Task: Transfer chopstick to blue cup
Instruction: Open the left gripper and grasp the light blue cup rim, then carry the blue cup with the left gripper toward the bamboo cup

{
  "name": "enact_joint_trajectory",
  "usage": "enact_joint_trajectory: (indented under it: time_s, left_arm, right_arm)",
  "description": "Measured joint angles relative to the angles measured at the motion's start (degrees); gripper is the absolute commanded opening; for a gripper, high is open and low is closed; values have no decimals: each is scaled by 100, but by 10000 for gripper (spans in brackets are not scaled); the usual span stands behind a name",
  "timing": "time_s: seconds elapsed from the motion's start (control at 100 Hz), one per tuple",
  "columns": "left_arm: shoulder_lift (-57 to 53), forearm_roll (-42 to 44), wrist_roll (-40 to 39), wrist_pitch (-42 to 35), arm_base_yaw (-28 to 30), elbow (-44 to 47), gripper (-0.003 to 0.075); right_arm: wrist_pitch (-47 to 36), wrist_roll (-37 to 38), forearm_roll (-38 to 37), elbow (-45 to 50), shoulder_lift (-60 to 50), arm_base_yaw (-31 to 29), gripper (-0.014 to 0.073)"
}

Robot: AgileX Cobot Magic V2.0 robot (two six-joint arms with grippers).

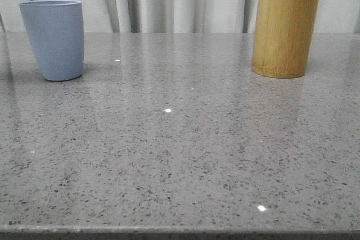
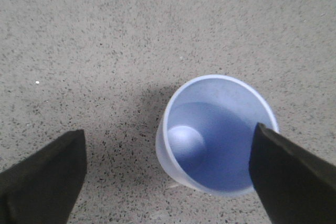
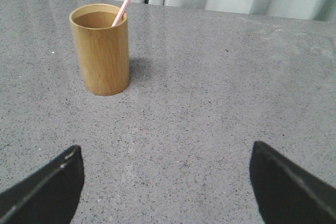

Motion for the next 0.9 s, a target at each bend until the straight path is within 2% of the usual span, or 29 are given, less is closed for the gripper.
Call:
enact_joint_trajectory:
  time_s: [0.34, 0.45, 0.52, 0.59, 0.64, 0.74, 0.9]
  left_arm:
    - [665, -35, 20, -52, 0, -23, 515]
    - [783, -57, 20, -66, 0, -23, 463]
    - [806, -106, 20, -78, 0, -23, 402]
    - [816, -163, 20, -88, 0, -23, 306]
    - [816, -241, 20, -88, 0, -23, 212]
    - [816, -455, 125, -112, 0, -35, -22]
    - [829, -912, 498, -8, 0, -259, -19]
  right_arm:
    - [0, 0, 0, 0, 0, 0, 633]
    - [0, 0, 0, 0, 0, 0, 633]
    - [0, 0, 0, 0, 0, 0, 633]
    - [0, 0, 0, 0, 0, 0, 633]
    - [0, 0, 0, 0, 0, 0, 633]
    - [0, 0, 0, 0, 0, 0, 633]
    - [0, 0, 0, 0, 0, 0, 633]
